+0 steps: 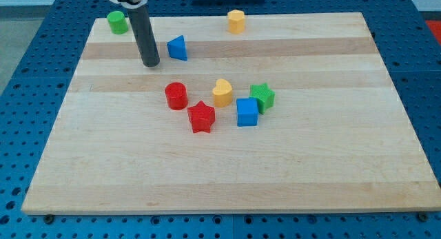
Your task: Locate the blue triangle vertically at the top side of the yellow heart
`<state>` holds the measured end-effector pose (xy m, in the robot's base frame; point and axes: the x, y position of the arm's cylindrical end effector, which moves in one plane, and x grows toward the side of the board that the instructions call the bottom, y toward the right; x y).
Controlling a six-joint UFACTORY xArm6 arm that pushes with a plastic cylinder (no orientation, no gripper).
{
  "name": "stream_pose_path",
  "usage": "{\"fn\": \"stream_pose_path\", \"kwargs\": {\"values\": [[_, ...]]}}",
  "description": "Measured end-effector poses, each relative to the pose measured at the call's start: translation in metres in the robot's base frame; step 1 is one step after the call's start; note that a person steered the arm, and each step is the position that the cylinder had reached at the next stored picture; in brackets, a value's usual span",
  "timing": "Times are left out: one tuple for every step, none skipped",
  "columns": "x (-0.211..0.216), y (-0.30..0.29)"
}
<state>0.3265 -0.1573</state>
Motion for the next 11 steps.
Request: {"fn": "stream_pose_path", "kwargs": {"values": [[-0.012, -0.001], [-0.018, -0.001], [-0.026, -0.001], [-0.026, 0.003], [-0.026, 0.014], [-0.026, 0.032], [-0.026, 0.045], [-0.026, 0.061], [-0.027, 0.079], [-0.032, 0.089], [-0.037, 0.093]]}}
